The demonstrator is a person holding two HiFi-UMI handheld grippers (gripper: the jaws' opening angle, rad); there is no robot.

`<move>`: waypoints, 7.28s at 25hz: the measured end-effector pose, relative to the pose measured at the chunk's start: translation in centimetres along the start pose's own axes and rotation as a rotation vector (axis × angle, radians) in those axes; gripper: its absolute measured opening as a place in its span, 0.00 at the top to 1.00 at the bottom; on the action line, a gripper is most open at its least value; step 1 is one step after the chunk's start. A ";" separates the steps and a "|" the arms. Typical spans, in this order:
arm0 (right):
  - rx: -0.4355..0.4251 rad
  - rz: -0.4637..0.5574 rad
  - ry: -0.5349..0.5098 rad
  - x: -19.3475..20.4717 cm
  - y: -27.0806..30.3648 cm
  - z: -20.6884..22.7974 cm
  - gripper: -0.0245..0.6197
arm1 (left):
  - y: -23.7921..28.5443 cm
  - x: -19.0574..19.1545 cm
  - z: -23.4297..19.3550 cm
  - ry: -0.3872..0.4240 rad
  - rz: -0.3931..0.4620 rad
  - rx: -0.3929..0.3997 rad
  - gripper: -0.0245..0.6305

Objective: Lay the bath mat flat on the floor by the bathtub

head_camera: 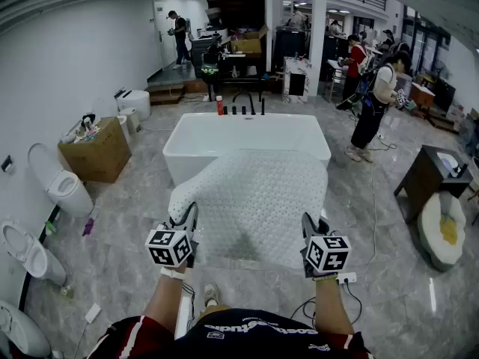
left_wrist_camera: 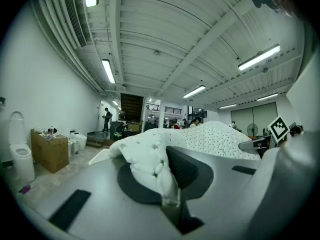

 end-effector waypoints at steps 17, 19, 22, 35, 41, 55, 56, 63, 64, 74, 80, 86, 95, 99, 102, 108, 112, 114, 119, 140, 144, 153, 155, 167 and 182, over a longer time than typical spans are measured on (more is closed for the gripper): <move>-0.006 -0.002 -0.013 0.2 -0.1 -0.3 0.89 | -0.7 0.1 0.1 -0.005 0.006 -0.007 0.90; -0.006 -0.002 -0.015 0.3 0.0 -0.5 0.89 | -0.7 0.2 0.0 -0.007 0.006 -0.005 0.90; -0.008 0.003 -0.025 0.5 0.1 -0.7 0.89 | -0.9 0.4 -0.1 -0.011 0.008 -0.009 0.90; -0.023 -0.004 -0.019 1.0 -0.1 -1.8 0.89 | -1.8 0.6 -0.5 -0.011 0.012 -0.024 0.90; -0.032 -0.006 -0.015 1.2 -0.2 -1.8 0.89 | -1.9 0.7 -0.1 -0.005 0.006 -0.027 0.90; -0.027 -0.021 -0.004 1.5 0.0 -1.7 0.89 | -2.0 1.5 0.0 -0.014 -0.008 -0.032 0.90; -0.027 -0.021 -0.002 1.5 0.0 -1.8 0.89 | -2.0 1.5 -0.1 -0.013 -0.010 -0.032 0.90; -0.015 -0.035 -0.003 1.4 0.5 -1.1 0.89 | -1.1 1.1 -0.2 -0.008 -0.016 -0.031 0.90; -0.012 -0.038 -0.005 1.4 0.6 -1.0 0.89 | -0.8 1.1 -0.3 -0.011 -0.015 -0.030 0.90; 0.024 -0.066 0.005 -0.3 1.5 0.5 0.89 | 4.1 0.9 0.0 -0.042 -0.024 0.054 0.90; 0.053 -0.067 0.007 -1.4 3.6 1.4 0.89 | 7.7 -0.3 -1.1 -0.032 -0.005 0.080 0.90; 0.061 -0.074 0.009 -3.3 7.0 1.5 0.89 | 10.9 -1.6 -3.1 -0.030 -0.006 0.097 0.90; 0.050 -0.072 0.006 -5.5 13.2 -0.2 0.89 | 14.3 -2.9 -8.4 -0.041 0.004 0.081 0.90; 0.043 -0.076 0.001 -6.2 15.6 -1.3 0.89 | 15.3 -3.4 -10.7 -0.047 0.007 0.077 0.90; 0.041 -0.072 0.001 -7.1 17.2 -2.1 0.89 | 15.9 -4.0 -12.4 -0.050 0.011 0.078 0.90; 0.043 -0.060 0.002 -8.5 20.8 -3.3 0.89 | 17.5 -4.9 -16.0 -0.053 0.020 0.074 0.90; 0.039 -0.052 0.007 -9.1 23.1 -4.4 0.89 | 18.4 -5.5 -18.4 -0.047 0.021 0.069 0.90; 0.035 -0.050 0.009 -9.5 24.5 -5.1 0.89 | 19.0 -5.9 -19.8 -0.043 0.020 0.068 0.90; 0.041 -0.057 0.015 -9.5 27.1 -6.1 0.89 | 20.9 -5.9 -22.4 -0.043 0.012 0.070 0.90; 0.091 -0.106 -0.022 -10.3 30.7 -10.2 0.89 | 23.3 -4.5 -27.9 -0.106 0.011 0.131 0.90; 0.078 -0.103 -0.023 -10.3 31.1 -10.3 0.89 | 23.4 -4.4 -27.8 -0.110 0.015 0.121 0.90; 0.044 -0.099 -0.013 -11.0 34.0 -9.3 0.89 | 24.5 -4.8 -29.1 -0.105 0.014 0.083 0.90; 0.022 -0.093 -0.015 -11.4 35.0 -9.1 0.89 | 25.0 -5.1 -29.4 -0.101 0.016 0.067 0.90; -0.029 -0.072 -0.021 -14.2 40.0 -3.5 0.89 | 31.1 -7.1 -28.0 -0.076 0.018 0.021 0.90; 0.045 -0.106 0.061 -13.2 43.2 7.9 0.89 | 42.8 -7.2 -22.8 0.016 -0.053 0.082 0.90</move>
Point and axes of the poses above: the fingertips, and each gripper's own axes: y forward along the fingers, z to its right, x out of its underside, the point moved 6 cm from there along -y, backward along the fingers, and after that the axes turned 8 degrees about -z, right-handed, at the moved point
